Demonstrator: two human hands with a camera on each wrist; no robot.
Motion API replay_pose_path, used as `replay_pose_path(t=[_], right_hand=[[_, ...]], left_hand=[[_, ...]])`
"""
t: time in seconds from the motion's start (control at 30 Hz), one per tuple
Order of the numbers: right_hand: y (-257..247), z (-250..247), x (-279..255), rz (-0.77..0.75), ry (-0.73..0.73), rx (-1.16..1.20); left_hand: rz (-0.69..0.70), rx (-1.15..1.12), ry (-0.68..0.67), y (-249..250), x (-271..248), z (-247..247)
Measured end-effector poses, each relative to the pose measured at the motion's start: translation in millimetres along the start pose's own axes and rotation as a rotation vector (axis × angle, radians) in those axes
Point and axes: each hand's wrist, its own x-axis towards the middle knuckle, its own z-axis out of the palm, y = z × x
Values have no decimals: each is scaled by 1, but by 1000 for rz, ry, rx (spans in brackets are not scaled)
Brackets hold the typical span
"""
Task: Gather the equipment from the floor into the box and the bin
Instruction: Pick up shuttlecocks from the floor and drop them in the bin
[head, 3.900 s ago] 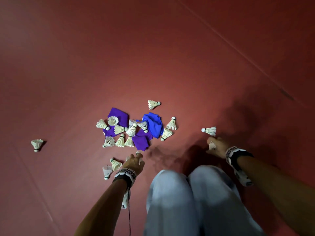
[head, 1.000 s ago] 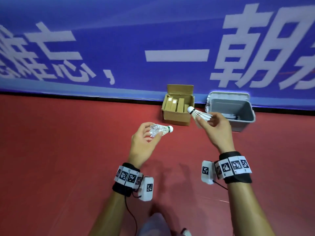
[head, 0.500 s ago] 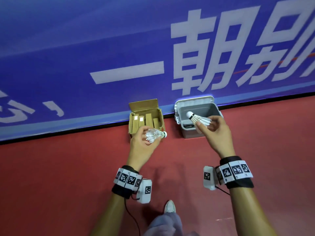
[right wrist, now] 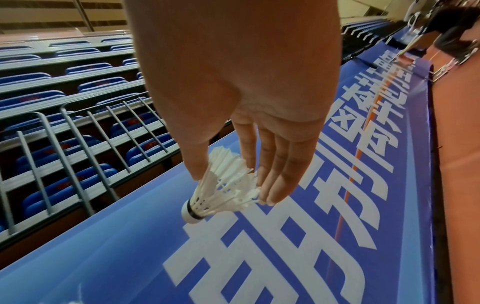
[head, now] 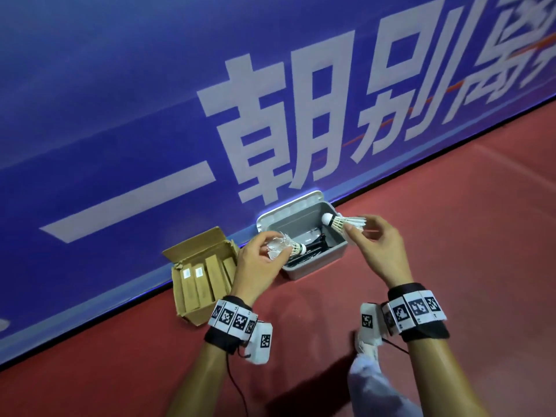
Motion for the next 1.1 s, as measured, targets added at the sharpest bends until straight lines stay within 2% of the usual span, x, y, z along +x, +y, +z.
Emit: replay_pose_path(t=[0.2, 0.33, 0.43, 0.6, 0.8, 0.9, 1.0, 1.1], right_hand=[[23, -15, 151, 29, -23, -56], [34, -10, 244, 84, -110, -76], [49, 7, 297, 149, -171, -49], [81, 55, 347, 251, -290, -71], [100, 124, 401, 261, -429, -190], [91, 155, 437, 222, -446, -229], [91, 179, 464, 225, -461, -299], [119, 196, 479, 255, -502, -377]], left_hand=[[15, 118, 89, -4, 109, 57], [-98, 313, 125, -12, 166, 82], [-219, 368, 114, -36, 195, 88], [-431, 384, 113, -93, 215, 79], [-554, 361, 151, -168, 245, 50], [-595, 315, 145, -198, 286, 37], [-566, 347, 107, -223, 338, 30], [-568, 400, 8, -247, 397, 33]])
